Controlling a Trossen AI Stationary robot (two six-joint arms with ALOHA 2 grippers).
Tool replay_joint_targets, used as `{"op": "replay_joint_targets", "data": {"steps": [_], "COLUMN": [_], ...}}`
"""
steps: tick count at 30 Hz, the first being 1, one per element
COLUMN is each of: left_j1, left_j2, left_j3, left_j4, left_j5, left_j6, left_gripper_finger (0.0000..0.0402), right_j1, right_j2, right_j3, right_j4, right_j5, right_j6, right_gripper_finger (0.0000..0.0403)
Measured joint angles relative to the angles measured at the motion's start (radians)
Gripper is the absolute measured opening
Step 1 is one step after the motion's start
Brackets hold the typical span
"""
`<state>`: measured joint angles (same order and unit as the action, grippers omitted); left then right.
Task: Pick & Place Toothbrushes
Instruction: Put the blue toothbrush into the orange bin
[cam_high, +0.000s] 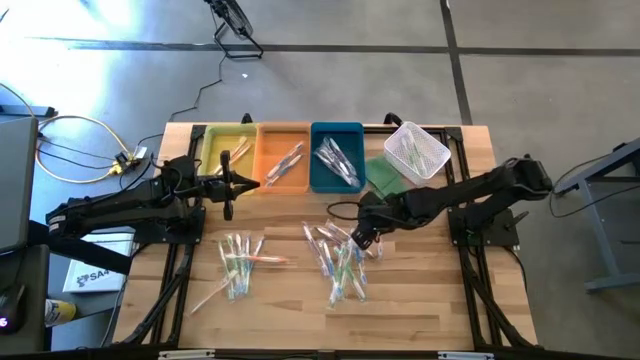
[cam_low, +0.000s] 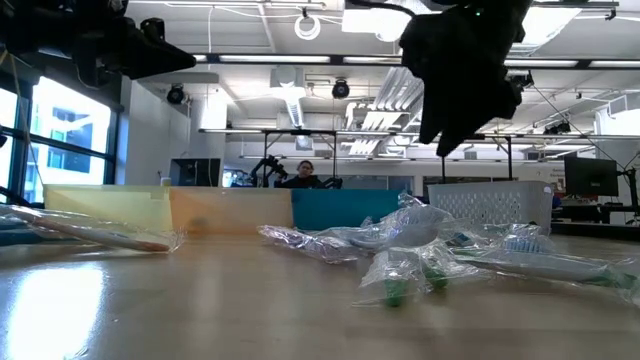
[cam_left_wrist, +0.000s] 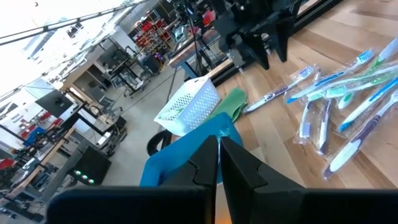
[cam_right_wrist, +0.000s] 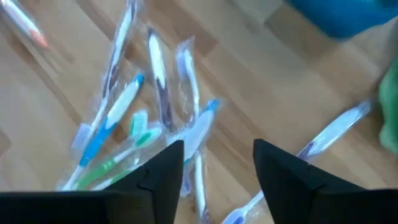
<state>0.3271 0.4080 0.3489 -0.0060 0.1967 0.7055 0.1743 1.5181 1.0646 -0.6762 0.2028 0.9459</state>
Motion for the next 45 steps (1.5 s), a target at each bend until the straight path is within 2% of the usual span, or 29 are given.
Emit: {"op": "replay_joint_targets", "data": {"steps": [5,15,22,45], "left_j1": [0.000,0.000,0.000,0.000], "left_j2": [0.000,0.000,0.000,0.000], "left_j3": [0.000,0.000,0.000,0.000], "left_j4": [-0.004,-0.034,-0.049,-0.049], "left_j5": [0.000,0.001,0.001,0.001], "left_j6": [0.000,-0.001,-0.001,-0.001], "left_gripper_finger": [0.0014,0.0014,0.0014,0.0014], "right_j1": [0.001,0.000,0.000,0.000], "right_j2": [0.048,0.158,0.191,0.191], "right_j3": [0.000,0.000,0.000,0.000], "right_j4": [0.008,0.083,0.128,0.143], "right_j5": [-0.027,-0.082,-0.106,0.001], "right_j6": [0.029,0.027,0.027,0.028], "right_gripper_finger": [0.0203,0.0203,0.0203,0.0203]}}
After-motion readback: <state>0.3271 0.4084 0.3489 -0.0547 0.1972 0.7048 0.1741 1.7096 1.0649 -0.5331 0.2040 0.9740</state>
